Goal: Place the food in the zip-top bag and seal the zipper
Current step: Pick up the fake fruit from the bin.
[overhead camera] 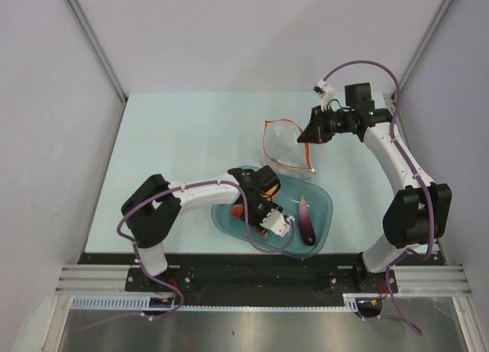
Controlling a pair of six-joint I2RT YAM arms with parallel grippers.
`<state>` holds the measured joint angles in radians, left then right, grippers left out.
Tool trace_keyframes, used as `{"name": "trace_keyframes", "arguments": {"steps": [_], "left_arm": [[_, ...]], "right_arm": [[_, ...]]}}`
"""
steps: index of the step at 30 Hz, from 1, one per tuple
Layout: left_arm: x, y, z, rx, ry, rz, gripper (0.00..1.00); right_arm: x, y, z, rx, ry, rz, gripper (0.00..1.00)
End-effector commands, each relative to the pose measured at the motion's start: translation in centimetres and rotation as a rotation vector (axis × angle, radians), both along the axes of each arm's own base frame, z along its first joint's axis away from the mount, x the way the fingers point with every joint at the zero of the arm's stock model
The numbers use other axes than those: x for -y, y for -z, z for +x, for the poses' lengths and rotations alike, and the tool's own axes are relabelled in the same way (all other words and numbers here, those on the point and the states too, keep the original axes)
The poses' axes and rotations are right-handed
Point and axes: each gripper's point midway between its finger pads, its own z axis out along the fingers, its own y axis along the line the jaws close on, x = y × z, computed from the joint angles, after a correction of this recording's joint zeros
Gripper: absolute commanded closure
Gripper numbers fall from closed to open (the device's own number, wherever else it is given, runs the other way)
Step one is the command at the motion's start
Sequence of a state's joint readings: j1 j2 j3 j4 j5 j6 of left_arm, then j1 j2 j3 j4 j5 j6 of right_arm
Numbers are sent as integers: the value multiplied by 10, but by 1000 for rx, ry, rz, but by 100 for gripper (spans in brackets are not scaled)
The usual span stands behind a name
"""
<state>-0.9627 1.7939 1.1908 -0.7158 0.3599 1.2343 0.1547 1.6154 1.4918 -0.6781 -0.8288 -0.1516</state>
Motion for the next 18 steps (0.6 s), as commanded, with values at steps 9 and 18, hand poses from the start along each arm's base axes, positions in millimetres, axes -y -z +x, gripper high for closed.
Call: {"name": "trace_keyframes", "arguments": {"steps": [9, 18], "left_arm": [[15, -81, -20, -62, 76, -136, 92], [39, -223, 18, 91, -9, -451, 100]], "right_arm": [[-1, 0, -2, -3, -28, 20, 100], [-4, 3, -5, -27, -45, 39, 100]]}}
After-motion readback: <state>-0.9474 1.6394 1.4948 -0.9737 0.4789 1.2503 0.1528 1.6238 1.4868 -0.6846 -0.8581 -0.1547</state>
